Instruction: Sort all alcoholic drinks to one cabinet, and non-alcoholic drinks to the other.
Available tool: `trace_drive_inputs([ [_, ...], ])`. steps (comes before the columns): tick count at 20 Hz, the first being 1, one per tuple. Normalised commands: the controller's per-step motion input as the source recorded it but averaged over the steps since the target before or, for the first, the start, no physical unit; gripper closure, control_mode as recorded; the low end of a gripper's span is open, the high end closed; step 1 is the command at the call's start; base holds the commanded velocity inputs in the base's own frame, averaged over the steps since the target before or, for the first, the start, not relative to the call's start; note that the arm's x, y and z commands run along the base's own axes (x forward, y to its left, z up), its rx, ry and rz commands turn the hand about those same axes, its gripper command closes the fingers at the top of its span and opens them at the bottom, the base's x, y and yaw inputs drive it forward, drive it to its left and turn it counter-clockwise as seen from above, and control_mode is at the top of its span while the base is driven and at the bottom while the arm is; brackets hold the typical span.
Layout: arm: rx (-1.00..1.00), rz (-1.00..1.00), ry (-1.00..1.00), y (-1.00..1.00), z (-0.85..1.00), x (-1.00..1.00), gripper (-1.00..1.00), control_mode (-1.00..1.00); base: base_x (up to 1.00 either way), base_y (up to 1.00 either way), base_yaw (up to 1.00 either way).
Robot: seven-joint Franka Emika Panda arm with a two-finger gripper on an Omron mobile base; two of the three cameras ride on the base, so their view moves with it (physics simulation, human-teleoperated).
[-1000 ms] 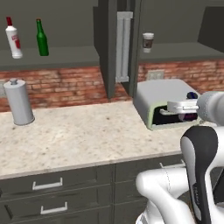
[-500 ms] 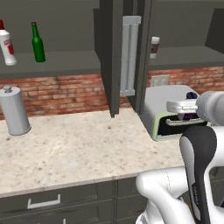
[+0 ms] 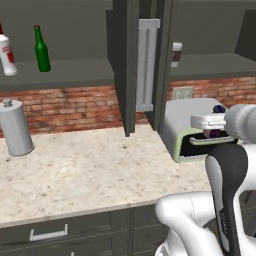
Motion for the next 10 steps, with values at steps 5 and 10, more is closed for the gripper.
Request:
trace_drive_inputs([
  [5, 0.0, 0.0, 0.0, 0.0, 0.0, 0.0, 1.0, 1.0, 0.08, -0.36, 0.0],
  [10, 0.0, 0.0, 0.0, 0.0, 0.0, 0.0, 1.0, 1.0, -0.34, -0.42, 0.0],
])
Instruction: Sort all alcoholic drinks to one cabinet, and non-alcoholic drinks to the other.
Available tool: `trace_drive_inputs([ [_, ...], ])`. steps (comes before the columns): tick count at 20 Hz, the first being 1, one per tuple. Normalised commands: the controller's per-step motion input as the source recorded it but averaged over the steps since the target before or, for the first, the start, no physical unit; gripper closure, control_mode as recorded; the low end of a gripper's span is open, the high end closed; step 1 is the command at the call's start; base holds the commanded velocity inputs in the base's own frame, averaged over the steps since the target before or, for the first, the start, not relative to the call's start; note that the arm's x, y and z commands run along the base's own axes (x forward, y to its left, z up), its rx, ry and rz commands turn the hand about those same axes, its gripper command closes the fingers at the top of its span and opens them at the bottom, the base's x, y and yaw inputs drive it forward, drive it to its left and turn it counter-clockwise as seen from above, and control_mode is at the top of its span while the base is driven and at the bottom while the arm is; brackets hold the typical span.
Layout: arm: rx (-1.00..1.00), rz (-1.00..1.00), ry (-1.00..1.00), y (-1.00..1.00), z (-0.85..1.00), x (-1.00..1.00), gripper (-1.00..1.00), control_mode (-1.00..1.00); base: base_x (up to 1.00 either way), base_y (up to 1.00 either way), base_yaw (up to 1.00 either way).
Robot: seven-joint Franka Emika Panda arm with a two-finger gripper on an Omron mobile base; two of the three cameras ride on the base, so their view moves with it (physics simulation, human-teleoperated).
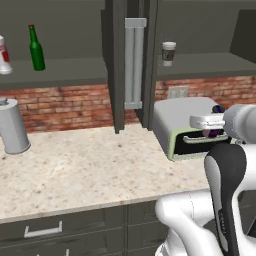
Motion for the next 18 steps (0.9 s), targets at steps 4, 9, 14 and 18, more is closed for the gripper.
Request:
trace_drive_inputs([
  [4, 0.0, 0.0, 0.0, 0.0, 0.0, 0.0, 1.0, 1.0, -0.38, -0.49, 0.0],
  [9, 0.0, 0.0, 0.0, 0.0, 0.0, 0.0, 1.0, 1.0, -0.1, -0.39, 0.0],
  [14, 0.0, 0.0, 0.0, 0.0, 0.0, 0.0, 1.0, 1.0, 0.01, -0.25, 0.0],
  [18, 0.0, 0.0, 0.0, 0.0, 0.0, 0.0, 1.0, 1.0, 0.07, -0.22, 0.0],
])
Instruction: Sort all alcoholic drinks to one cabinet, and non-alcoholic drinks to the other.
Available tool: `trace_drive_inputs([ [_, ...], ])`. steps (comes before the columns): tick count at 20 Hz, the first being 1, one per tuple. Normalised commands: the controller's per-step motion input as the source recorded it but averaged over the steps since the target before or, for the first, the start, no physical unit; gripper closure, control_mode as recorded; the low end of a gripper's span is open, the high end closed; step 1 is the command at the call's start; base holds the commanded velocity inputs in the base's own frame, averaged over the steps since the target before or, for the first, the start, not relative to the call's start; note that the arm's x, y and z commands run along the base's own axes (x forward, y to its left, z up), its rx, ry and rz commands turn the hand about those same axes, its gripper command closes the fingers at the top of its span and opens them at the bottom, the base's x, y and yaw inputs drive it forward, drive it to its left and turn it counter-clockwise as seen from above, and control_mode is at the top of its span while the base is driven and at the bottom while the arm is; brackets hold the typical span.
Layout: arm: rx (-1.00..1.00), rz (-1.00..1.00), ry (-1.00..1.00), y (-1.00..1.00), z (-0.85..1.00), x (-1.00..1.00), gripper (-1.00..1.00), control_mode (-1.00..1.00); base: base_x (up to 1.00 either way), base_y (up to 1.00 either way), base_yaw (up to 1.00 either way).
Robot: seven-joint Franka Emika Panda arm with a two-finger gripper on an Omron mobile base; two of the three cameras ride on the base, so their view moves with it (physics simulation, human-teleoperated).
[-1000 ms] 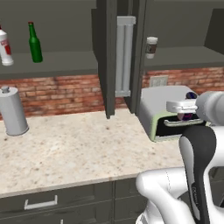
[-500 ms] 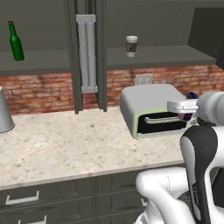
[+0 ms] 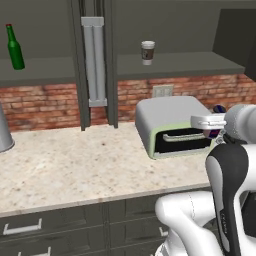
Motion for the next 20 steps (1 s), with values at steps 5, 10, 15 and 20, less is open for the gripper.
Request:
trace_drive_inputs([
  [5, 0.0, 0.0, 0.0, 0.0, 0.0, 0.0, 1.0, 1.0, 0.19, -0.24, 0.0],
  [10, 0.0, 0.0, 0.0, 0.0, 0.0, 0.0, 1.0, 1.0, 0.41, -0.27, 0.0],
  [15, 0.0, 0.0, 0.0, 0.0, 0.0, 0.0, 1.0, 1.0, 0.39, -0.12, 0.0],
  [20, 0.0, 0.0, 0.0, 0.0, 0.0, 0.0, 1.0, 1.0, 0.23, -0.07, 0.0],
])
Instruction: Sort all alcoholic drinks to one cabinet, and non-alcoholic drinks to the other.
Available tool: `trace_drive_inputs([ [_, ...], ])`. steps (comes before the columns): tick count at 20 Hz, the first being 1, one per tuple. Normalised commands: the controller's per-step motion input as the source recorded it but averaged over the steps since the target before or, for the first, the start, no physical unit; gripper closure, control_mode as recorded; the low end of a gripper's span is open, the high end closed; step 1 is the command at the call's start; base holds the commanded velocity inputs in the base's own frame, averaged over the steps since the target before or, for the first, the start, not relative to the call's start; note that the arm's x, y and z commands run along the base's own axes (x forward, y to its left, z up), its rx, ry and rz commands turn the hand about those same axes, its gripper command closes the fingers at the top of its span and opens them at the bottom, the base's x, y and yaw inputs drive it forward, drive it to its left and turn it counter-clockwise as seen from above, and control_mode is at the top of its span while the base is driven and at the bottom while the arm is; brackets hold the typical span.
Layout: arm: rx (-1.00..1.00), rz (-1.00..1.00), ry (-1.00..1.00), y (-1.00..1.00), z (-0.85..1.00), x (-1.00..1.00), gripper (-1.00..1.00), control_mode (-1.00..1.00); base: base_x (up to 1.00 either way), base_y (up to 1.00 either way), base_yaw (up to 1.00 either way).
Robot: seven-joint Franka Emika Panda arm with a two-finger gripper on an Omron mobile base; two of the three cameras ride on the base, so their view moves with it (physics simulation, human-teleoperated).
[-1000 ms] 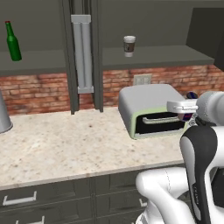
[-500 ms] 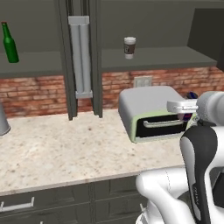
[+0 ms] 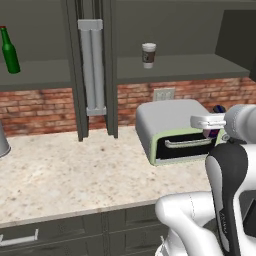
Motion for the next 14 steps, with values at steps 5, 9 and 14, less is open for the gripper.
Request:
trace_drive_inputs([
  [5, 0.0, 0.0, 0.0, 0.0, 0.0, 0.0, 1.0, 1.0, 0.2, -0.02, 0.0],
  [9, 0.0, 0.0, 0.0, 0.0, 0.0, 0.0, 1.0, 1.0, 0.21, -0.01, 0.0],
  [14, 0.0, 0.0, 0.0, 0.0, 0.0, 0.0, 1.0, 1.0, 0.16, 0.0, 0.0],
])
